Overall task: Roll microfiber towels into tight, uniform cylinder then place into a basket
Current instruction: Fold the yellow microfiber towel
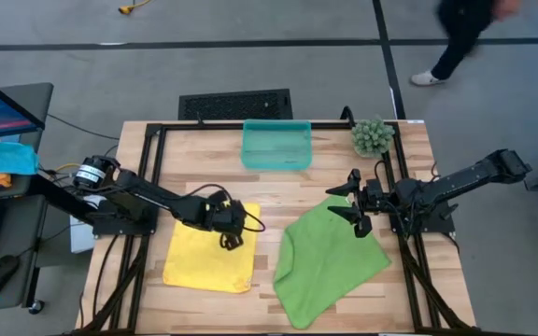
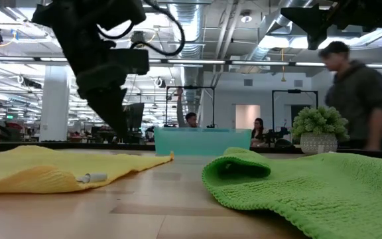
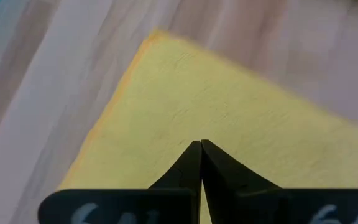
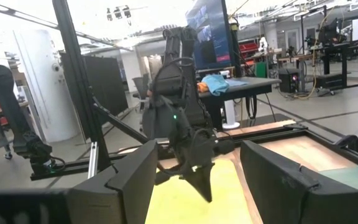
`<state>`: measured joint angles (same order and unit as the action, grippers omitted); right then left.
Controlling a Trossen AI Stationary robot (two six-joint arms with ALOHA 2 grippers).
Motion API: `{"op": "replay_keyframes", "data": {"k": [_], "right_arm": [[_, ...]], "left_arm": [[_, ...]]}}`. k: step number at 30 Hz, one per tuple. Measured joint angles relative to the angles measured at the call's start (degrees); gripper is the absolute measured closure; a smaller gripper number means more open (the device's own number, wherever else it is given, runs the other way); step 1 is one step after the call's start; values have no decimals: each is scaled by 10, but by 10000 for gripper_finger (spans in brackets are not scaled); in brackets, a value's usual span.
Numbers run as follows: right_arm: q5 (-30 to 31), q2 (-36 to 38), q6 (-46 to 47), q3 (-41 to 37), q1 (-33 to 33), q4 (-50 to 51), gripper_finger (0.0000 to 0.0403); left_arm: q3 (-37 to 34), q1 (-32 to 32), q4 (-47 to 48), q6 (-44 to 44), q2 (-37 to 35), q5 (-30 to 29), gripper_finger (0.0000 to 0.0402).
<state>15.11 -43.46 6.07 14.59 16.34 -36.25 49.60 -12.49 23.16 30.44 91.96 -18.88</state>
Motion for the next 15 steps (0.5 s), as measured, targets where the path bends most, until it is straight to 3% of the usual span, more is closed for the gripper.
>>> {"op": "replay_keyframes", "data": {"k": [15], "right_arm": [[0, 0, 0, 0, 0, 2, 148]], "left_arm": [[-5, 9, -40, 0, 77, 20, 401]]}}
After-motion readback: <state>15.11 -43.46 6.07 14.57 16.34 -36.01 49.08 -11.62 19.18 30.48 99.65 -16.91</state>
